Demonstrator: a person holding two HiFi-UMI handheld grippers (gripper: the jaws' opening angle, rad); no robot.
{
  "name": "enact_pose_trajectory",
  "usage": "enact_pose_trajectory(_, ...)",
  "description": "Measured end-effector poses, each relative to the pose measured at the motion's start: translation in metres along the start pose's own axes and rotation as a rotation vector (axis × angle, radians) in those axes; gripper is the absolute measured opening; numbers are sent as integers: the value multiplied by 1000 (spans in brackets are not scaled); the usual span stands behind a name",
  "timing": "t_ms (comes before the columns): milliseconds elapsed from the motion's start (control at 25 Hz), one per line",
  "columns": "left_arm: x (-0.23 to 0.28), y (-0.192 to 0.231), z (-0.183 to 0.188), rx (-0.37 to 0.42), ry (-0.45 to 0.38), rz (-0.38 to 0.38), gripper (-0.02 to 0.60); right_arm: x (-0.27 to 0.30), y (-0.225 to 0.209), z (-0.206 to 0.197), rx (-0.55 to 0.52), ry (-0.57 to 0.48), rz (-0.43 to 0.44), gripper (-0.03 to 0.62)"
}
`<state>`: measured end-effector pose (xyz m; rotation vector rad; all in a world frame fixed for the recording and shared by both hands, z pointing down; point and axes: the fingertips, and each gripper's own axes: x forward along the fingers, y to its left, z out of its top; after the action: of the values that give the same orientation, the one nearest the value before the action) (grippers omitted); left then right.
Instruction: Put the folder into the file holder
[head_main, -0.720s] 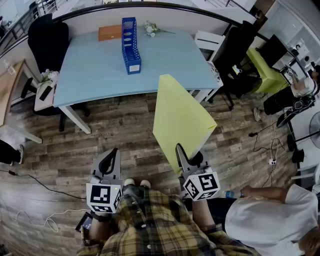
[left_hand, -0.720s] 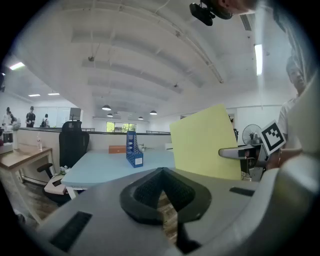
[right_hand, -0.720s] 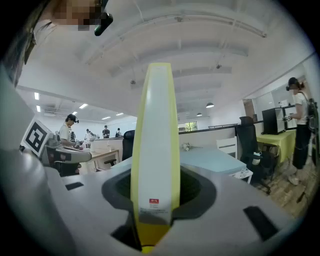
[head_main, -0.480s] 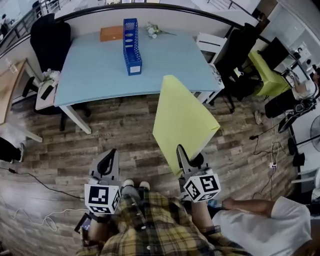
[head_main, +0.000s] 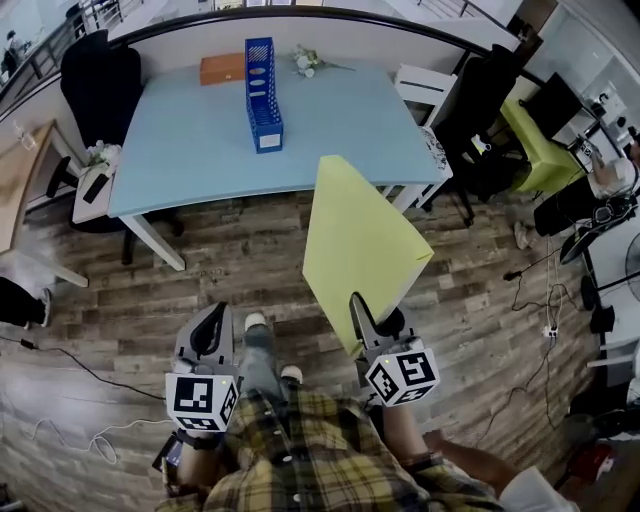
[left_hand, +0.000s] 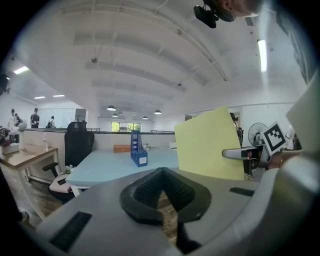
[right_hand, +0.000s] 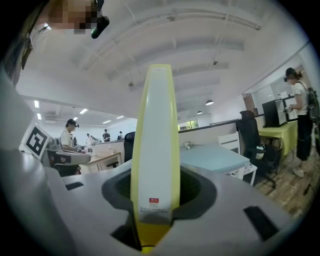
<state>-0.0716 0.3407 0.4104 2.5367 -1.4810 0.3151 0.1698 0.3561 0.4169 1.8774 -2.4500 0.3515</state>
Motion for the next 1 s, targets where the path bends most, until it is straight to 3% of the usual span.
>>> enact_pose_trajectory(1000,156,136,61,18,-41,-42,-6,200,-12,50,-11,-44,-46,163)
